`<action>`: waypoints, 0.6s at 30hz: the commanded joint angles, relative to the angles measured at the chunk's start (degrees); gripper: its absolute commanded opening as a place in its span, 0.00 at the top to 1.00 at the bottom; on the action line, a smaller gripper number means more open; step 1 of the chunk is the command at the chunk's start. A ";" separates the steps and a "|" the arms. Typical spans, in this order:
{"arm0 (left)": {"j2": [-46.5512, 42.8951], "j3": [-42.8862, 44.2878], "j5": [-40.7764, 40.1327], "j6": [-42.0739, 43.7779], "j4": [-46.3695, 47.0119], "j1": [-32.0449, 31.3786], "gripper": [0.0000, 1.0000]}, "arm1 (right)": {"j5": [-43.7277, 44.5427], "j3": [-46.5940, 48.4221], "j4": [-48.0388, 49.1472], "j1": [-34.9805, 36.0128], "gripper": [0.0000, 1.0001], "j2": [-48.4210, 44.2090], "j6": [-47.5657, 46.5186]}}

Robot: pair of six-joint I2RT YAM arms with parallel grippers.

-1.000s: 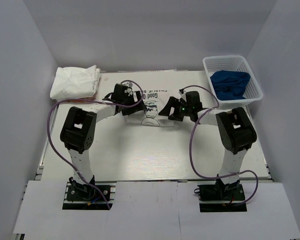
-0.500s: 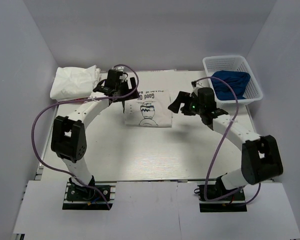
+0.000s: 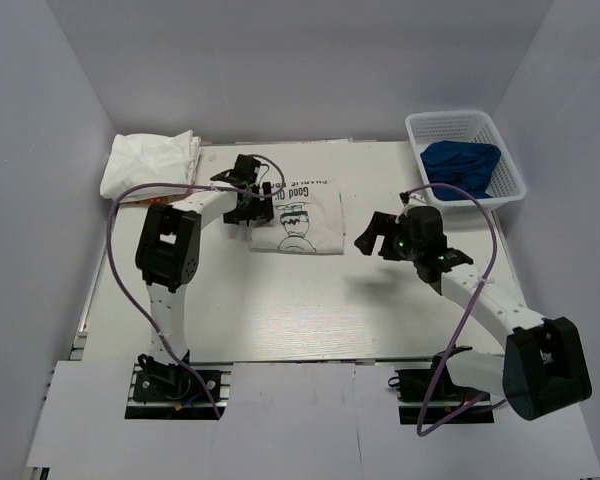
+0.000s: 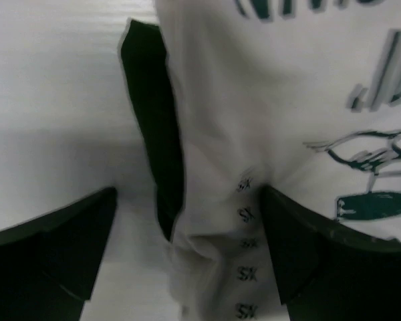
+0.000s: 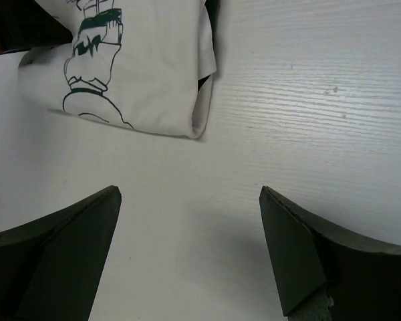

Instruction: Fold and stack the t-shirts

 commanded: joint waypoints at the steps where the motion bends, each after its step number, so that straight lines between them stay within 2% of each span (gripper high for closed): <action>1: 1.58 3.24 -0.37 0.78 -1.56 0.15 0.00 | 3.32 -1.65 0.32 -0.18 0.10 -2.96 -0.75; 5: 5.62 4.11 4.21 -0.44 0.20 0.15 0.04 | 5.86 -2.71 -0.03 -0.10 0.10 -4.02 -0.92; 8: 7.74 4.65 8.42 -1.77 1.25 0.15 0.25 | 9.20 -2.62 -0.03 -0.19 0.10 -3.76 -0.75; 9: 8.43 4.13 9.22 -1.77 2.30 0.15 0.40 | 9.47 -2.27 -0.03 -0.01 0.10 -3.49 -0.84; 12: 8.44 3.60 12.28 -0.99 5.11 -0.99 0.53 | 9.29 -2.36 -1.96 -0.10 0.10 -4.10 -0.75; 13: 8.44 3.60 13.26 -0.98 5.73 -0.99 0.82 | 9.82 -2.45 -2.14 -0.18 0.10 -4.45 -0.75; 14: 8.96 3.60 13.88 -0.98 6.26 -0.99 0.94 | 10.52 -2.88 -2.23 -0.27 0.10 -4.72 -0.92; 15: 8.97 4.38 13.27 -0.98 6.27 -0.99 1.00 | 11.05 -3.06 -2.23 -0.10 0.10 -5.59 -0.93; 18: 9.58 9.98 7.41 -0.98 2.94 -0.99 1.00 | 13.34 -3.41 -2.40 -0.27 0.10 -6.48 -1.27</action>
